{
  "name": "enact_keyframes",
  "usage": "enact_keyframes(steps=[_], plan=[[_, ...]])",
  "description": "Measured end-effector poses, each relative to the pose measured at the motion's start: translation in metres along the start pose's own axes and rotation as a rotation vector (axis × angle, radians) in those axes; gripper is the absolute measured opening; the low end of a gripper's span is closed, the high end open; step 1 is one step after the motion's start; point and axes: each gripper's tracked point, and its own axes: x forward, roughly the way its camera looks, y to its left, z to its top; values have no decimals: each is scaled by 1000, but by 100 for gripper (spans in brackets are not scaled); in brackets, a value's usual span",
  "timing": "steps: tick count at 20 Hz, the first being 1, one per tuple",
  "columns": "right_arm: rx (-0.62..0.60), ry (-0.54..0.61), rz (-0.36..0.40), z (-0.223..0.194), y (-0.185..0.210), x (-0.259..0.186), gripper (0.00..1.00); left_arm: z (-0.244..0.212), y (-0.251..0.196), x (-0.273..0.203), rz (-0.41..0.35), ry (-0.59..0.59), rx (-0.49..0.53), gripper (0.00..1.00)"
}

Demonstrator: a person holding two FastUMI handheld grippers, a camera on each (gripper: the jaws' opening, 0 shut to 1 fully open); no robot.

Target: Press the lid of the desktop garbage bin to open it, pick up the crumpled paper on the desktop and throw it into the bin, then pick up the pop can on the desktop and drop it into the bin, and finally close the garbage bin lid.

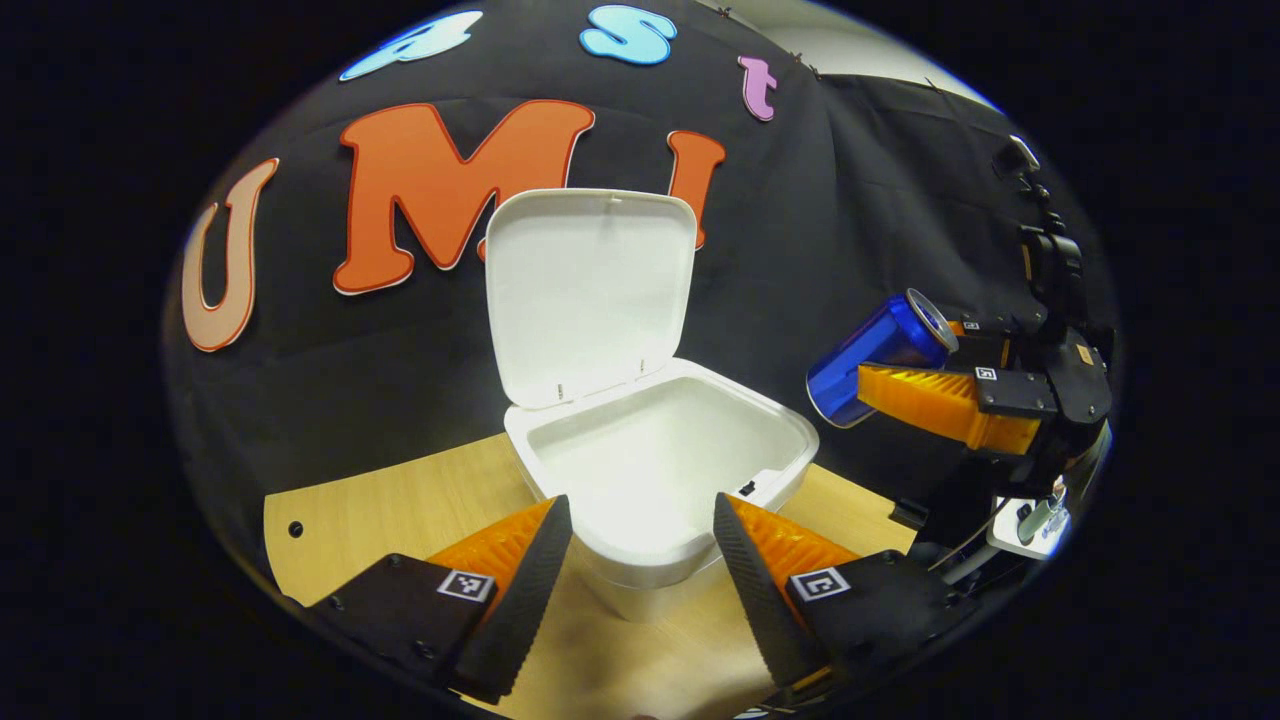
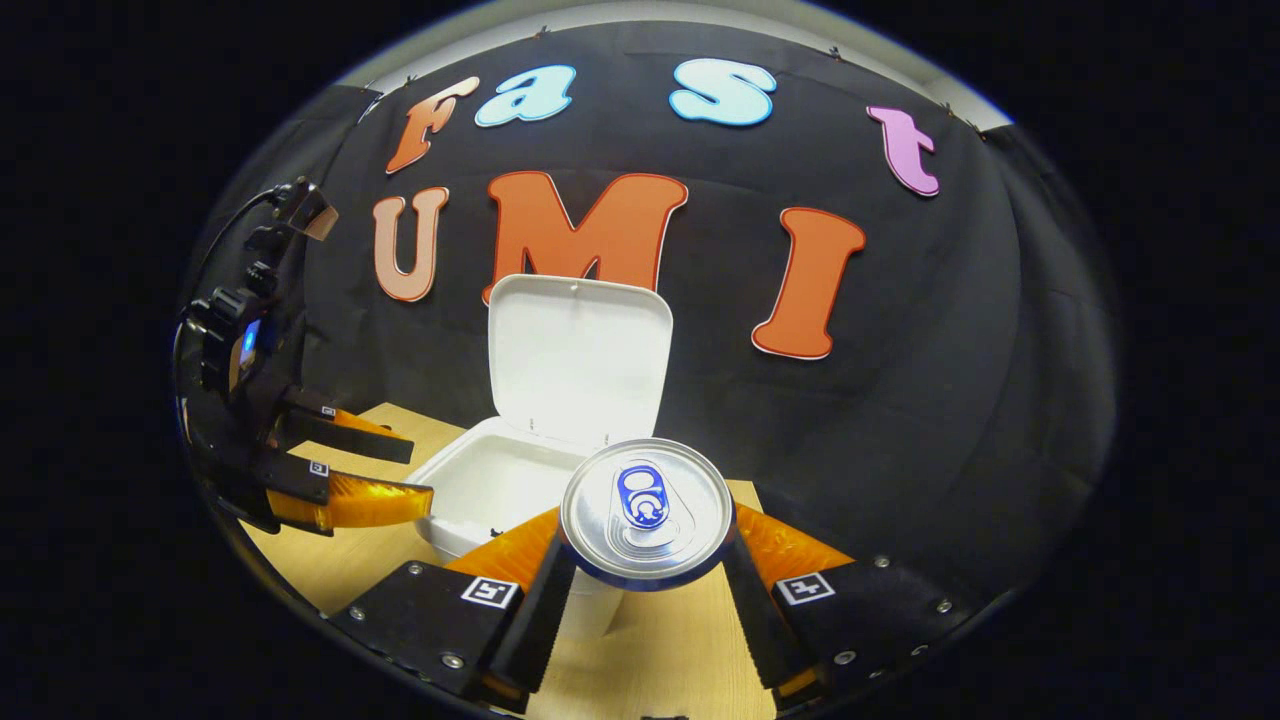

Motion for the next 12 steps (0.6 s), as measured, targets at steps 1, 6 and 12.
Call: enact_keyframes(steps=[1, 6, 12], plan=[[1, -3, 8, 3, 1, 2, 78, 1, 2, -3, 5, -10, -5, 94], [-14, -13, 45, 15, 10, 16, 78, 3, 14, -17, 45, -51, -16, 98], [-38, -5, 96, 17, 27, 29, 78, 3, 29, -36, 97, -83, -35, 97]])
